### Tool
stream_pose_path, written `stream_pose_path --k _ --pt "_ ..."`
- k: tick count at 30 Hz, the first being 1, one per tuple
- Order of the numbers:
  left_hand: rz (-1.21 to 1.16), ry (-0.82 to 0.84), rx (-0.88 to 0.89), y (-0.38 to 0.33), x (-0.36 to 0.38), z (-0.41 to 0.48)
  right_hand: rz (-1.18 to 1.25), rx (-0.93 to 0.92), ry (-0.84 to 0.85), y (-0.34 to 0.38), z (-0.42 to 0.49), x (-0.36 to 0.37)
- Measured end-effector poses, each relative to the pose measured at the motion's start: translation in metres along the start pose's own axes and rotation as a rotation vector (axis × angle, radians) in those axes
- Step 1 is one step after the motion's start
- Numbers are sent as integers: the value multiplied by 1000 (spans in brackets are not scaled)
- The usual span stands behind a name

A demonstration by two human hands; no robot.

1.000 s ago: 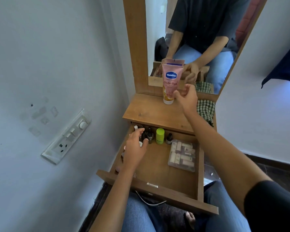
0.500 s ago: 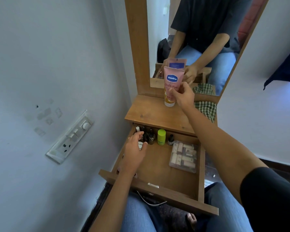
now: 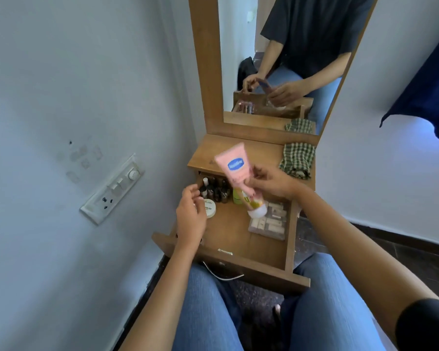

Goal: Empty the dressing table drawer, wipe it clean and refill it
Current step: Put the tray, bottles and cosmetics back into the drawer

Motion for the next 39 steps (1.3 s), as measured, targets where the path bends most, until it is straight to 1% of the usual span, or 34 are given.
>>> stream_pose_path --k 3,6,10,13,15,21,28,31,35,39 --pt "40 59 -7 2 0 -9 -249 106 69 -29 -7 28" --pt "155 182 -9 3 6 -21 -458 143 161 -50 -10 55" --pt "320 335 66 -4 16 -36 -497 231 252 -71 -16 81" --pt "368 431 66 0 20 -44 -555 296 305 -89 -18 94" --pt "377 450 70 2 18 -47 -578 305 336 -94 -20 101" --pt "347 352 39 -1 3 -48 -622 305 321 -99 -27 103" --pt "283 336 -2 -7 -1 -53 -737 322 301 -93 -32 105" --pt "272 348 -12 -8 -1 -55 -762 315 255 -90 -36 104" --pt "271 393 -45 0 -2 -55 -685 308 225 -96 -44 103" --pt "186 531 -44 -2 -4 -59 -595 294 158 -94 -59 99"
Point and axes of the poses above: each hand's wrist, its own z-axis towards the middle knuckle, its own x-axis out of the palm, y = z × x, the point moved 6 cm from there along z, towards the middle knuckle, and after that the axes turned 10 degrees about x, right-handed, at the moved point
